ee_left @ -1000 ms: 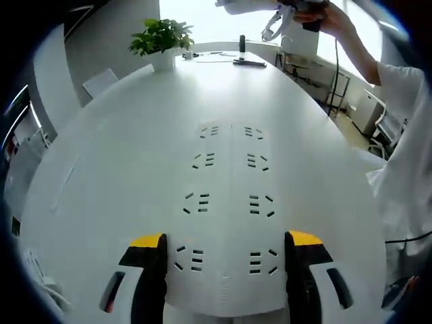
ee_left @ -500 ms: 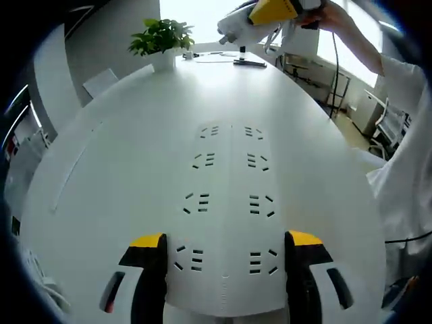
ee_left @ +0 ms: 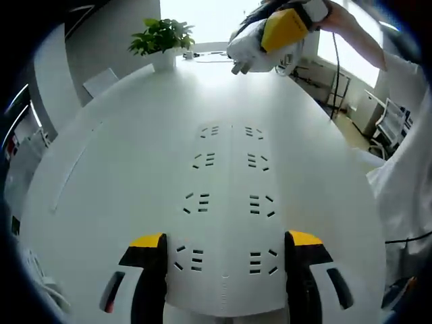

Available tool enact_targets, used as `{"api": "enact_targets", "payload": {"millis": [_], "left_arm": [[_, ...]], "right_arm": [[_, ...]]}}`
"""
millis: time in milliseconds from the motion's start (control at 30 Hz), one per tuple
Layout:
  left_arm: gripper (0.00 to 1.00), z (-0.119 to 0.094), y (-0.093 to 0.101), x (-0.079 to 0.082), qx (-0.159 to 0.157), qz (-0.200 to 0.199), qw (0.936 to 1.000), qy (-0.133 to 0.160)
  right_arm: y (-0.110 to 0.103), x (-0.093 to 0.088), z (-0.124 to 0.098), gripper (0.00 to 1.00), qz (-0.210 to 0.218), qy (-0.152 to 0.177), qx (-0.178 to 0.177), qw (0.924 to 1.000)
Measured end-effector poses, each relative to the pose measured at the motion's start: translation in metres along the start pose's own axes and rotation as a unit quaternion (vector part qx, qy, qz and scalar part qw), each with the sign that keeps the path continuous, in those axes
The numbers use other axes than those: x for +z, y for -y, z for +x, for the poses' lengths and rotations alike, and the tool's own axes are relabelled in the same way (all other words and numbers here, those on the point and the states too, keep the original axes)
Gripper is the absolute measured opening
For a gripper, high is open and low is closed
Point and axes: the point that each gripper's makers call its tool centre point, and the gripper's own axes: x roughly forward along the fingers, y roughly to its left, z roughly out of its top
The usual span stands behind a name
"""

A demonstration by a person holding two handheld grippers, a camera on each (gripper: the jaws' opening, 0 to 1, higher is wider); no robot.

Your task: Straighten the power strip on the desk, plug the charger into it

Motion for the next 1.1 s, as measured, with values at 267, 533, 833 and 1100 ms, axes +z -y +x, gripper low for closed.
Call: {"api": "enact_targets", "payload": {"millis": [267,533,833,1100], "left_arm": [[0.71,0.000,0.000,0.000,0.001,-0.001,1.0000,0.000],[0.72,0.001,0.000,0.000,0.001,-0.002,1.0000,0.001],[0.71,0.000,0.000,0.000,0.001,0.000,1.0000,0.001],[0.71,0.000,0.000,0.000,0.001,0.000,1.0000,0.001]], "right_arm": [[0.010,-0.024,0.013,0.28,0.047,-0.064,-0.016,0.9967],[0.019,-0.036,0.028,0.28,0.048,-0.103,-0.032,0.9930],[0.013,-0.049,0.033,0.28,0.068,-0.140,-0.047,0.9867],[0.016,-0.048,0.034,0.28,0.113,-0.152,-0.047,0.9808]]}}
